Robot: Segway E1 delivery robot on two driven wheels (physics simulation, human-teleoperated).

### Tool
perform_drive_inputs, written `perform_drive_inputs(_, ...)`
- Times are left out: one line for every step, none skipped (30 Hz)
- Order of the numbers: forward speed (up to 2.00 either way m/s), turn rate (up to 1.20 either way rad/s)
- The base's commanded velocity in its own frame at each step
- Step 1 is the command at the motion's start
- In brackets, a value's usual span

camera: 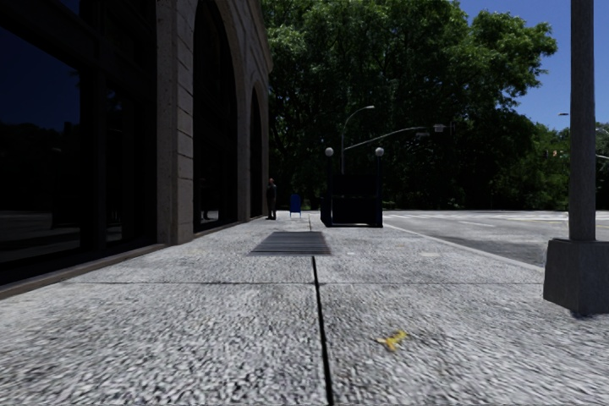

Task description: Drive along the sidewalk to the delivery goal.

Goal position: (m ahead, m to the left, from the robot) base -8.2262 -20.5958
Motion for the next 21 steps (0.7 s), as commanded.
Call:
perform_drive_inputs(2.00, -0.11)
perform_drive_inputs(2.00, -0.12)
perform_drive_inputs(2.00, -0.14)
perform_drive_inputs(2.00, -0.15)
perform_drive_inputs(2.00, -0.16)
perform_drive_inputs(2.00, -0.16)
perform_drive_inputs(2.00, -0.24)
perform_drive_inputs(2.00, -0.28)
perform_drive_inputs(2.00, -0.29)
perform_drive_inputs(2.00, -0.29)
perform_drive_inputs(2.00, -0.29)
perform_drive_inputs(2.00, -0.27)
perform_drive_inputs(2.00, -0.26)
perform_drive_inputs(2.00, -0.22)
perform_drive_inputs(2.00, -0.18)
perform_drive_inputs(2.00, -0.18)
perform_drive_inputs(2.00, -0.17)
perform_drive_inputs(2.00, -0.20)
perform_drive_inputs(2.00, -0.19)
perform_drive_inputs(2.00, -0.19)
perform_drive_inputs(2.00, -0.02)
